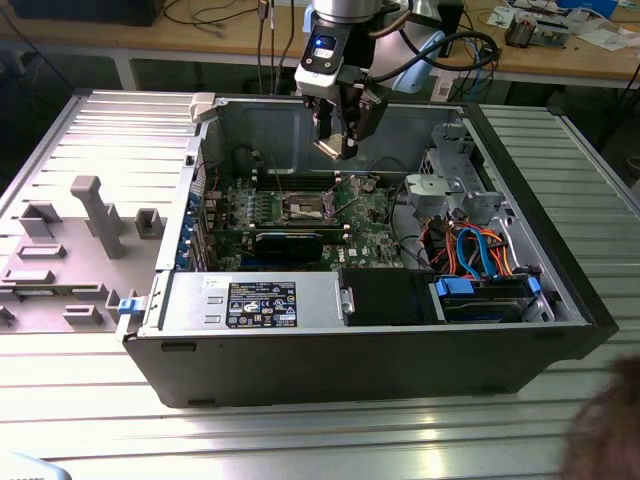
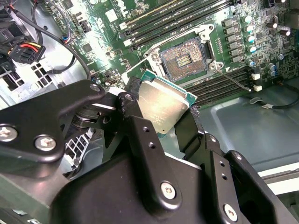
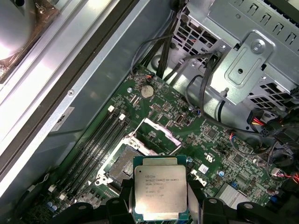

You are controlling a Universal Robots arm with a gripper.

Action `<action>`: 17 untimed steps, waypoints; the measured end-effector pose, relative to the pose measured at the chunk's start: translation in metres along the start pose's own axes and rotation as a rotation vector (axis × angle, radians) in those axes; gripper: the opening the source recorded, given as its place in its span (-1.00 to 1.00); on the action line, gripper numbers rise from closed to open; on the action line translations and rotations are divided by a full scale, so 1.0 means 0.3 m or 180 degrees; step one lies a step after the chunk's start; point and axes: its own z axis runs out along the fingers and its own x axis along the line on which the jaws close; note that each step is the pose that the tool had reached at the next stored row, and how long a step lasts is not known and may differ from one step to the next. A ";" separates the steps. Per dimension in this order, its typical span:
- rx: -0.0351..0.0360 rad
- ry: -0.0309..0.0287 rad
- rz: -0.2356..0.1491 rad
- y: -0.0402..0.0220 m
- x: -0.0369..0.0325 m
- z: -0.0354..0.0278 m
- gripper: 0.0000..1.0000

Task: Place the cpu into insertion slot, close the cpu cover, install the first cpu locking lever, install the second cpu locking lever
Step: 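Place the cpu into insertion slot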

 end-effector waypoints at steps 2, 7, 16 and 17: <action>0.0001 0.0000 0.0001 0.000 0.000 0.000 0.09; 0.0011 -0.0015 0.0000 0.000 0.000 0.000 0.09; 0.0012 -0.0016 0.0001 0.000 0.001 0.001 0.09; 0.0012 -0.0015 0.0001 -0.001 0.001 0.001 0.09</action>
